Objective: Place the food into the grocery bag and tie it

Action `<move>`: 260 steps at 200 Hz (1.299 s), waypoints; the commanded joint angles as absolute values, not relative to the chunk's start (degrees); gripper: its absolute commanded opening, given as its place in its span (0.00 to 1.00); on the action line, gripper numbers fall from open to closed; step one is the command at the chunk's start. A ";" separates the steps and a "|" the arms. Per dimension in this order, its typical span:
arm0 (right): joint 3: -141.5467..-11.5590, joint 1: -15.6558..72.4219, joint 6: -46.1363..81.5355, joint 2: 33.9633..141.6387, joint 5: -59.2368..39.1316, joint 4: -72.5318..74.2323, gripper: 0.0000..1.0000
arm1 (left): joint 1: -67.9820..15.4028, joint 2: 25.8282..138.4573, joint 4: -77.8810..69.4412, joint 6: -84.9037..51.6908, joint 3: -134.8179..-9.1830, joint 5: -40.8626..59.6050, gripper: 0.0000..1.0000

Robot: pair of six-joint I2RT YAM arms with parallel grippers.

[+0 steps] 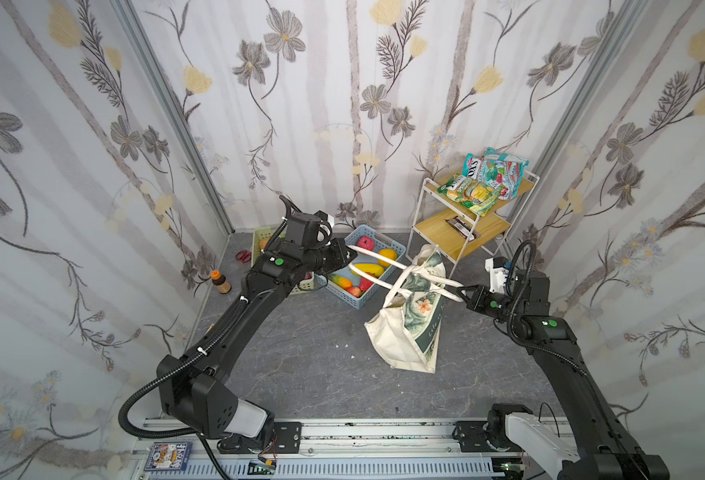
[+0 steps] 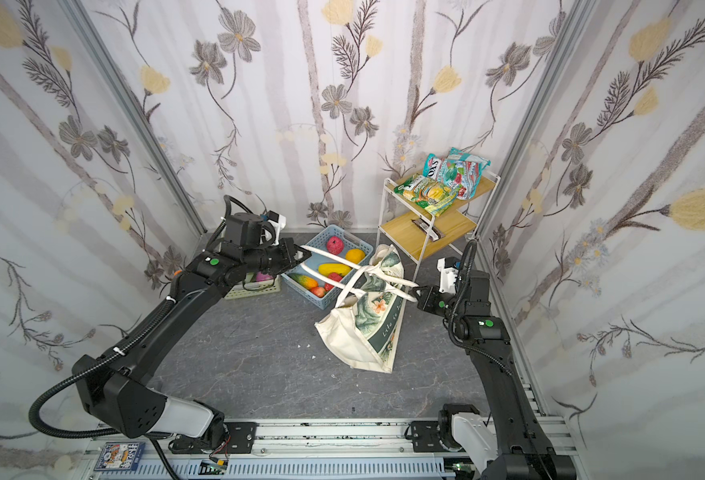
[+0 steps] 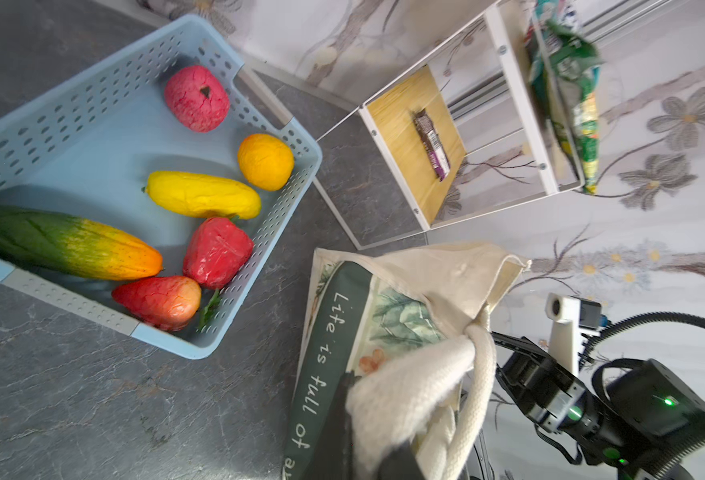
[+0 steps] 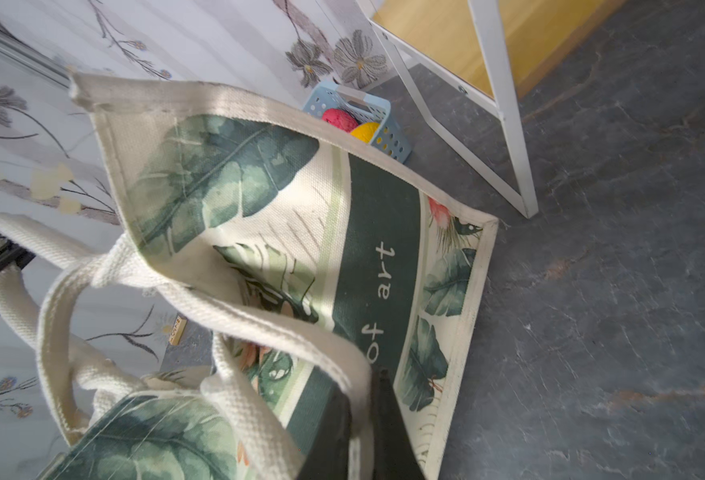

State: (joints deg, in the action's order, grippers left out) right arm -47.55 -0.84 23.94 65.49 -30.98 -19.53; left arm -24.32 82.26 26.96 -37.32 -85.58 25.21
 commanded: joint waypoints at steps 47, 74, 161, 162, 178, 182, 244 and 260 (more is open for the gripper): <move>-34.23 -0.88 27.25 68.75 -13.82 -9.76 0.00 | -27.76 89.58 17.40 -41.39 -78.50 17.47 0.00; -30.70 -0.93 26.75 68.99 -9.55 -7.33 0.00 | -28.75 95.03 16.57 -40.98 -75.77 14.45 0.00; -30.75 -0.79 24.26 69.73 -10.67 -6.28 0.11 | -31.02 100.19 19.06 -40.17 -72.70 16.13 0.33; -30.84 -0.75 24.30 69.63 -10.78 -6.30 0.11 | -31.02 100.06 19.07 -40.17 -72.74 16.19 0.34; -31.84 -0.75 24.51 67.82 -13.00 -6.73 0.16 | -31.02 98.21 19.64 -40.02 -74.18 17.41 0.47; -32.11 -0.79 24.64 67.33 -13.47 -6.89 0.19 | -30.97 97.68 19.90 -39.91 -74.69 17.61 0.49; -37.02 -0.77 26.24 59.49 -21.28 -6.94 0.48 | -28.21 92.12 14.99 -42.03 -79.28 31.40 0.75; -38.33 -0.79 26.58 58.03 -21.27 -7.25 0.55 | -27.02 91.55 10.61 -44.27 -79.10 37.94 0.78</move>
State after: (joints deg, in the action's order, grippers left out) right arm -36.60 -0.71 25.69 59.64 -19.38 -7.99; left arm -28.25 92.47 17.41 -40.75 -78.78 27.29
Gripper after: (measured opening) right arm 0.506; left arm 0.762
